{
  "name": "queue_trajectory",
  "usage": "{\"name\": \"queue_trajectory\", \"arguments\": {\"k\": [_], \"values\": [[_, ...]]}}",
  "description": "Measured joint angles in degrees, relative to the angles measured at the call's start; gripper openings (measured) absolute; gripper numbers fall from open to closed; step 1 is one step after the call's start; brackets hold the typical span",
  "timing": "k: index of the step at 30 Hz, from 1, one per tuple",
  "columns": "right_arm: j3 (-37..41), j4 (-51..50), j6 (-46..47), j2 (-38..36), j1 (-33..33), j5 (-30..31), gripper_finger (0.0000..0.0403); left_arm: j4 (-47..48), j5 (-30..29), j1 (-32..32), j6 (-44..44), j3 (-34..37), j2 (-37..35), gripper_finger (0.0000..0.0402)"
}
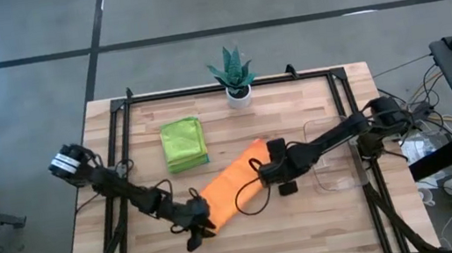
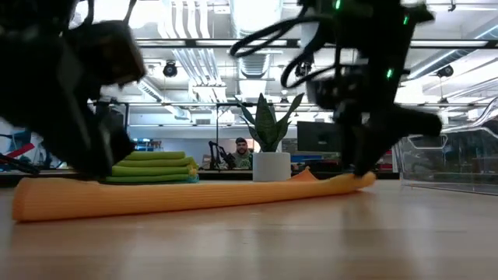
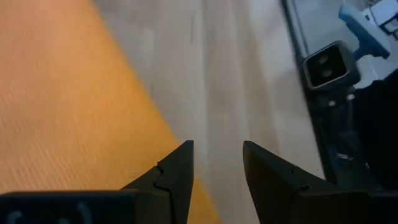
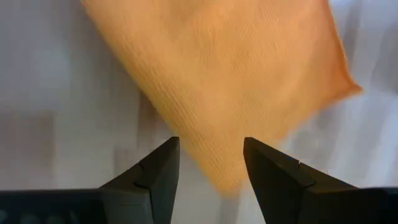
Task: Fold microfiber towels
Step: Fold the orange towel on the table
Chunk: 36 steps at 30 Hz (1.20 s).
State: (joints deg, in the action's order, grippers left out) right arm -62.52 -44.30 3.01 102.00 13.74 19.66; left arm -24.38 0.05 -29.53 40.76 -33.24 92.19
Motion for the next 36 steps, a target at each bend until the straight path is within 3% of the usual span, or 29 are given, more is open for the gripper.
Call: {"name": "queue_trajectory", "arguments": {"k": [5, 9, 12, 16, 21, 27, 30, 32, 36], "values": [[-5.4, -7.5, 6.1, -0.2, 1.4, -2.6, 0.0176, 4.2, -3.3, 2.1, -7.7, -1.1, -5.8, 0.0123], [-4.1, -2.0, 7.2, -0.1, 2.1, -2.8, 0.0176, 9.3, -8.4, 5.7, -8.1, 0.8, -6.6, 0.0123], [-0.8, 4.5, 4.8, 0.7, -0.1, -2.5, 0.0176, 9.8, -5.6, 7.0, -9.9, 1.4, -3.4, 0.0123], [2.3, 8.2, -3.9, 2.2, -4.6, 0.6, 0.0176, 2.3, 1.6, 6.0, -8.7, 0.3, 2.7, 0.0123], [2.4, 13.8, -21.1, 4.0, -12.6, 4.6, 0.0176, -9.1, 2.3, 5.2, -8.2, -4.3, 12.1, 0.0123], [-1.7, 9.5, -28.1, 4.0, -18.6, 5.2, 0.0176, -8.4, 2.7, 7.2, -15.5, -14.7, 17.0, 0.0123], [-4.8, 2.8, -23.4, 1.7, -17.6, 4.0, 0.0176, 2.0, 2.5, 9.7, -21.8, -18.5, 14.3, 0.0123], [-5.7, 0.2, -16.2, 0.0, -15.8, -0.1, 0.0176, 9.2, 2.4, 11.0, -26.1, -19.6, 11.4, 0.0123], [-3.1, 8.2, 0.6, -2.2, -10.2, -9.5, 0.0175, 13.7, 2.5, 13.5, -35.0, -20.1, 7.1, 0.0123]]}}
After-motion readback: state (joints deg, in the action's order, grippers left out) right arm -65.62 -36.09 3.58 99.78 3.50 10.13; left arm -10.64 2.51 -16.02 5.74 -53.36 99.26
